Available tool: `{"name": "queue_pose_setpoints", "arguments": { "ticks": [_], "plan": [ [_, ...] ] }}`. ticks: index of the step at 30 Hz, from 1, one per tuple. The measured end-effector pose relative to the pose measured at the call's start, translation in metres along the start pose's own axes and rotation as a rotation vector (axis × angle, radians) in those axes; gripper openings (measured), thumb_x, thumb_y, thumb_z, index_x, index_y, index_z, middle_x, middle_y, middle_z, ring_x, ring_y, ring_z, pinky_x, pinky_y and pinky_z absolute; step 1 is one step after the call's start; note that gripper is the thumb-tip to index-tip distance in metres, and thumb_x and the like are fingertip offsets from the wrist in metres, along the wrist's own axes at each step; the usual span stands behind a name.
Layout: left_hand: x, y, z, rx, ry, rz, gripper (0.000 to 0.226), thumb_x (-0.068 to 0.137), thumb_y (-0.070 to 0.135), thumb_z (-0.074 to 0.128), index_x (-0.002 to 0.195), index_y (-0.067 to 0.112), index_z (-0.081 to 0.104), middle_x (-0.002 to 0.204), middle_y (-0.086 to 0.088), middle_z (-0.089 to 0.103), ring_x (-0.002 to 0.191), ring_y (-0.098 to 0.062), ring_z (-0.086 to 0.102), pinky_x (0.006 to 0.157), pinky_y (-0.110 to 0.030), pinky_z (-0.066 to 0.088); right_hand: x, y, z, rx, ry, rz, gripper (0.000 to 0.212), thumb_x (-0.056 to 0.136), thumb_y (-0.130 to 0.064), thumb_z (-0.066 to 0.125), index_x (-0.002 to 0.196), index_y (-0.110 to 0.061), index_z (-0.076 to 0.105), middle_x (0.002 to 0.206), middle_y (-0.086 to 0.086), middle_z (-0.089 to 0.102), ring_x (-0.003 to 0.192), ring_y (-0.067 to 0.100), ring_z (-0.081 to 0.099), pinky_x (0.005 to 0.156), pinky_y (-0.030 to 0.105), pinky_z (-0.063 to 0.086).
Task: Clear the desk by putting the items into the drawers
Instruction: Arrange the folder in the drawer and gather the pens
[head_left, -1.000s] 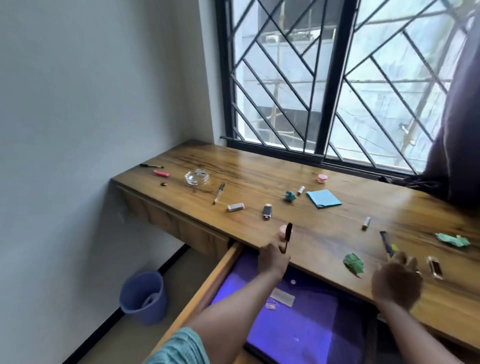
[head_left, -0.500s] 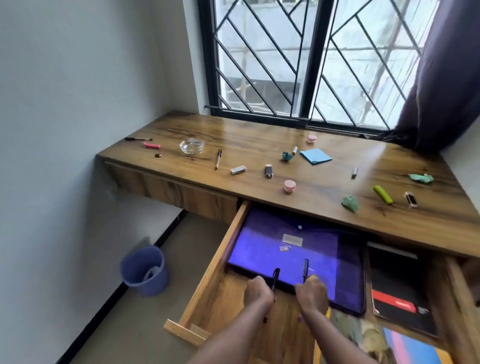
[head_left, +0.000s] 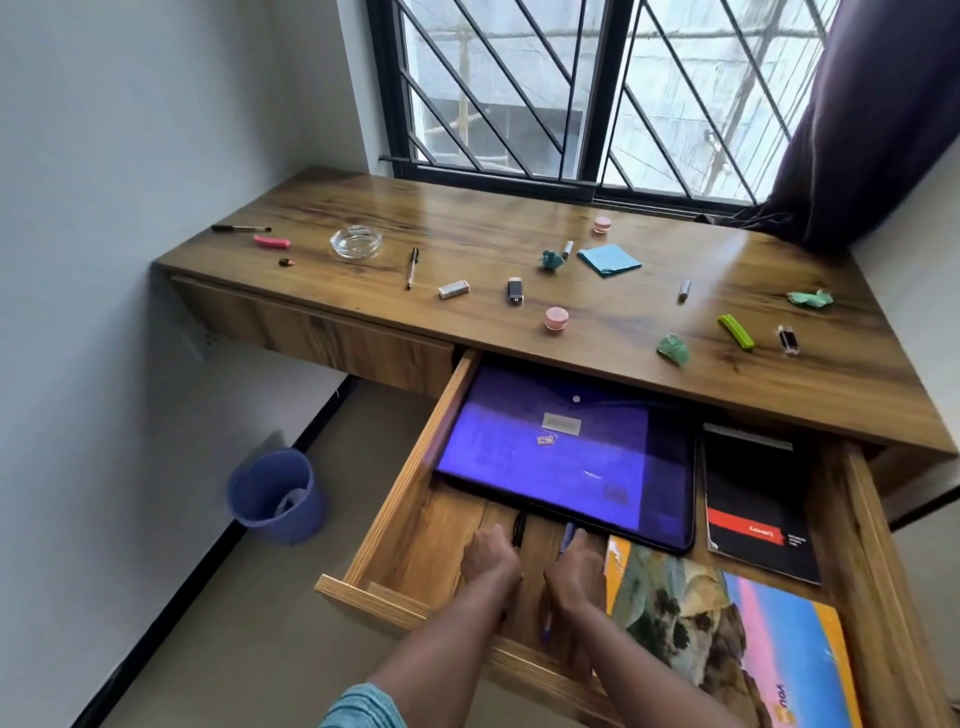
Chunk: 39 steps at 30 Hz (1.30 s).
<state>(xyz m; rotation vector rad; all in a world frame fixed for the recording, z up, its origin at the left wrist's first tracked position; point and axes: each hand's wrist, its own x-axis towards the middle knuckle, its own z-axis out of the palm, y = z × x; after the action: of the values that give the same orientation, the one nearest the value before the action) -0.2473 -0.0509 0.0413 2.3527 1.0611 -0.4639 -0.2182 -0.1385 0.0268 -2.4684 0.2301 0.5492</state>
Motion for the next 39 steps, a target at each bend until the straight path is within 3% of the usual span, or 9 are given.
{"name": "queue_pose_setpoints", "arguments": {
  "ticks": [5,12,20,26,30,39],
  "plan": [
    [-0.003,-0.005,0.003,-0.024,-0.026,-0.002,0.022,0.098,0.012,0.04,0.111,0.012,0.058,0.118,-0.007,0.06,0.106,-0.02,0.059,0.083,-0.027,0.048,-0.004,0.006,0.005,-0.155,-0.042,-0.066,0.054,0.091,-0.005,0.041,0.143,-0.011,0.031,0.11,0.017,0.065,0.099,0.032,0.064,0.077,0.034,0.05],
    [-0.01,-0.001,0.002,-0.032,-0.041,0.019,0.027,0.098,0.009,0.037,0.114,0.009,0.059,0.119,-0.011,0.061,0.108,-0.024,0.061,0.087,-0.031,0.051,-0.005,0.001,0.015,-0.126,-0.025,0.036,0.038,0.093,-0.006,0.039,0.131,-0.004,0.043,0.111,0.019,0.065,0.1,0.036,0.063,0.073,0.036,0.048],
    [-0.011,-0.005,-0.021,-0.053,-0.036,0.027,0.028,0.095,0.007,0.042,0.116,0.004,0.061,0.124,-0.015,0.061,0.115,-0.029,0.059,0.089,-0.033,0.049,-0.012,-0.024,0.01,-0.14,0.098,0.02,0.035,0.09,-0.006,0.041,0.123,0.004,0.045,0.119,0.024,0.056,0.105,0.04,0.058,0.088,0.042,0.05],
    [-0.003,-0.021,-0.081,-0.17,0.102,0.147,0.032,0.092,0.033,0.056,0.108,0.007,0.064,0.114,-0.017,0.065,0.108,-0.033,0.062,0.084,-0.035,0.05,-0.041,-0.088,0.002,-0.19,0.135,-0.194,0.031,0.092,-0.02,0.045,0.119,-0.005,0.048,0.122,0.014,0.05,0.111,0.032,0.054,0.075,0.031,0.043],
    [0.005,-0.048,-0.13,-0.213,0.254,0.154,0.033,0.097,0.031,0.045,0.115,0.008,0.061,0.118,-0.019,0.063,0.111,-0.035,0.06,0.088,-0.037,0.049,-0.062,-0.142,0.014,-0.139,0.148,-0.285,0.034,0.093,-0.024,0.045,0.12,-0.004,0.048,0.124,0.015,0.048,0.114,0.034,0.051,0.085,0.036,0.047],
    [0.036,-0.127,-0.214,-0.183,0.433,0.056,0.032,0.097,0.028,0.044,0.115,0.011,0.064,0.116,-0.014,0.066,0.107,-0.03,0.063,0.085,-0.035,0.052,-0.101,-0.249,0.06,-0.094,0.115,-0.44,0.033,0.093,-0.018,0.043,0.121,-0.003,0.049,0.126,0.015,0.046,0.118,0.033,0.049,0.091,0.039,0.045]
  ]
}}
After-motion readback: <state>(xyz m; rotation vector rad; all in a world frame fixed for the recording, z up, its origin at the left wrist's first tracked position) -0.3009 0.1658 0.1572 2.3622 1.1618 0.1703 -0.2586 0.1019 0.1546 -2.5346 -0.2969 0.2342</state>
